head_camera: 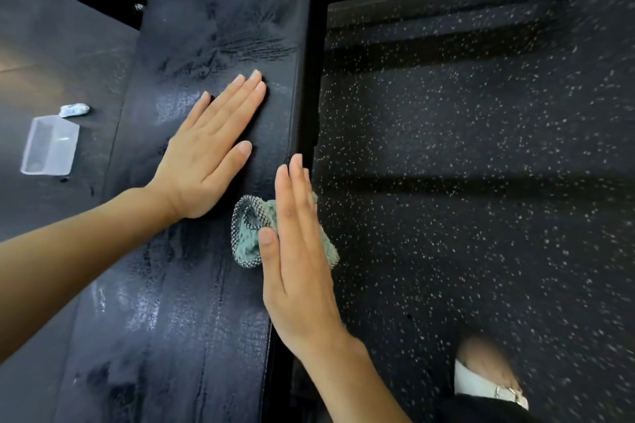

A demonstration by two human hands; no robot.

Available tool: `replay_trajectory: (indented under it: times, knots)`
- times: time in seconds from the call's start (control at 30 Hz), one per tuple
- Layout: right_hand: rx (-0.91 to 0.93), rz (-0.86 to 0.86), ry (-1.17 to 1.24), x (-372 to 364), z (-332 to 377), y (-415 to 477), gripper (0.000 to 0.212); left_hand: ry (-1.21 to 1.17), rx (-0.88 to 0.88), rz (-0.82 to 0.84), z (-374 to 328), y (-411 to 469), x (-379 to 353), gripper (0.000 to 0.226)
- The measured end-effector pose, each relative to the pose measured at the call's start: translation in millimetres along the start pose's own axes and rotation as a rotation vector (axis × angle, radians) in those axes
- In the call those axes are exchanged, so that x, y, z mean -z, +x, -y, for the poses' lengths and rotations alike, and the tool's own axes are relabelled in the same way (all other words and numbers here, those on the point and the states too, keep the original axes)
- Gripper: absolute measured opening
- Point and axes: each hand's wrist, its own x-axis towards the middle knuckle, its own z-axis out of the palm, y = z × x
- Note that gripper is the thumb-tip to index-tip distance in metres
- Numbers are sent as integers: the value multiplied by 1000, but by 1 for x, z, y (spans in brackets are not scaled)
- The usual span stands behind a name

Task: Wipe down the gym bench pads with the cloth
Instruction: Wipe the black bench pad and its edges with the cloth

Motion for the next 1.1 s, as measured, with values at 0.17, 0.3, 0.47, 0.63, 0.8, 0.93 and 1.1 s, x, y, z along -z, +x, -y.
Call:
replay_trajectory:
  times: [0.17,0.3,0.47,0.63,0.8,0.93,1.1]
  knots:
    - [20,15,-58,8,-1,24,56,10,-9,-11,0,1,0,60]
    - [4,9,-65,13,-1,48,56,13,-9,-8,2,1,0,59]
    - [0,-3,-75,21,-3,84,55,6,-11,-10,2,2,0,59]
    - [-19,15,-53,24,3,83,56,-2,-2,-3,1,3,1,59]
    - [-36,68,-66,20,6,46,58,10,14,3,1,3,1,58]
    - [-52,72,-82,14,8,23,59,5,40,-6,2,3,1,58]
    - [-24,31,-72,10,4,27,56,-4,62,-17,5,8,2,59]
